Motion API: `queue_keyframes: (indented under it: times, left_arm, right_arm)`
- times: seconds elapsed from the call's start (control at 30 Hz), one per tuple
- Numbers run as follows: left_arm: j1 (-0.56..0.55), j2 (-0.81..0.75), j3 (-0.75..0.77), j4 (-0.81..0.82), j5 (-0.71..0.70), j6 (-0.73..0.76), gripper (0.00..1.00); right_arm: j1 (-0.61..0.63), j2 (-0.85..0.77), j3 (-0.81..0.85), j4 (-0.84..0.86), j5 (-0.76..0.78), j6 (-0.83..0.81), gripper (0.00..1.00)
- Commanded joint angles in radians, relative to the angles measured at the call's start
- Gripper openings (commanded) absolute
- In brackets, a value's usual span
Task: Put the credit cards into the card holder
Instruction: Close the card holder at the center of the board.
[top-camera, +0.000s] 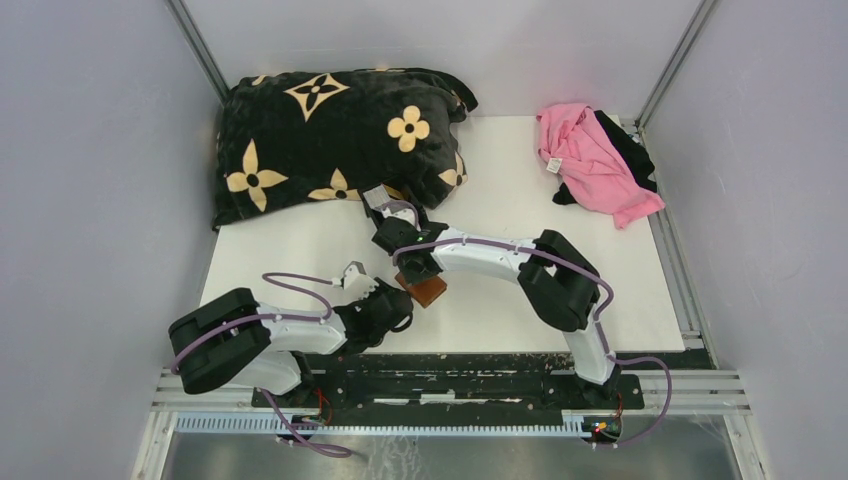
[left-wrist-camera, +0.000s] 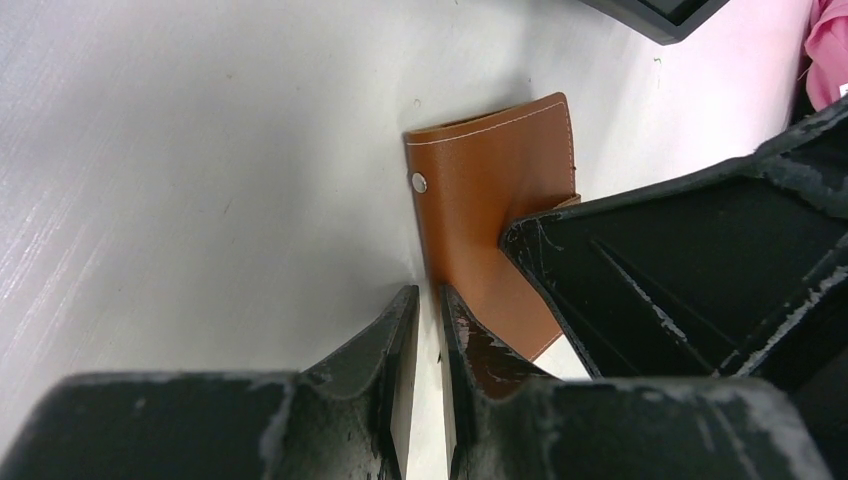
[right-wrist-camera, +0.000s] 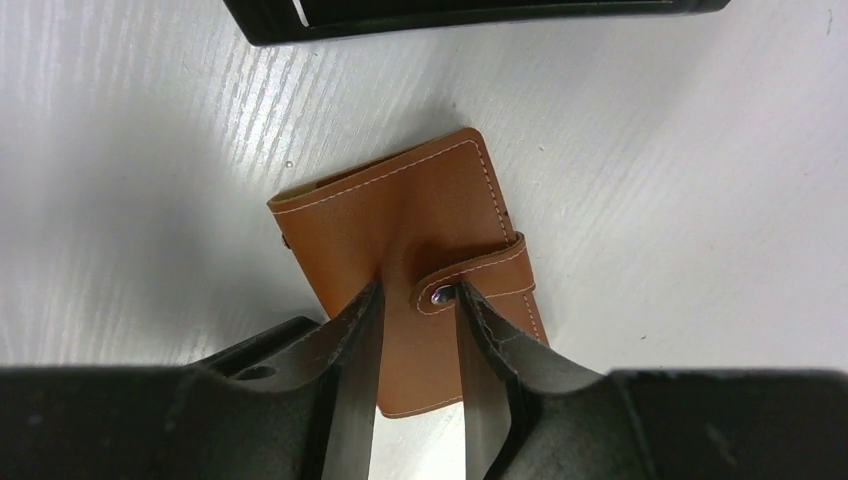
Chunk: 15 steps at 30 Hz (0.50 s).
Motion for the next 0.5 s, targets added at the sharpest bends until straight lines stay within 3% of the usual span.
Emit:
queue_keyframes:
  times: [0.0, 0.47]
  left_arm:
    - [-0.013, 0.058, -0.022, -0.179, 0.093, 0.079, 0.24]
    - [-0.01, 0.082, 0.024, -0.24, 0.091, 0.068, 0.24]
  right_arm:
    - [-0.011, -0.097, -0.055, 0.121, -0.083, 0.047, 0.39]
    - [-0.12, -0.238, -0.173, 0.196, -0.137, 0.014, 0.42]
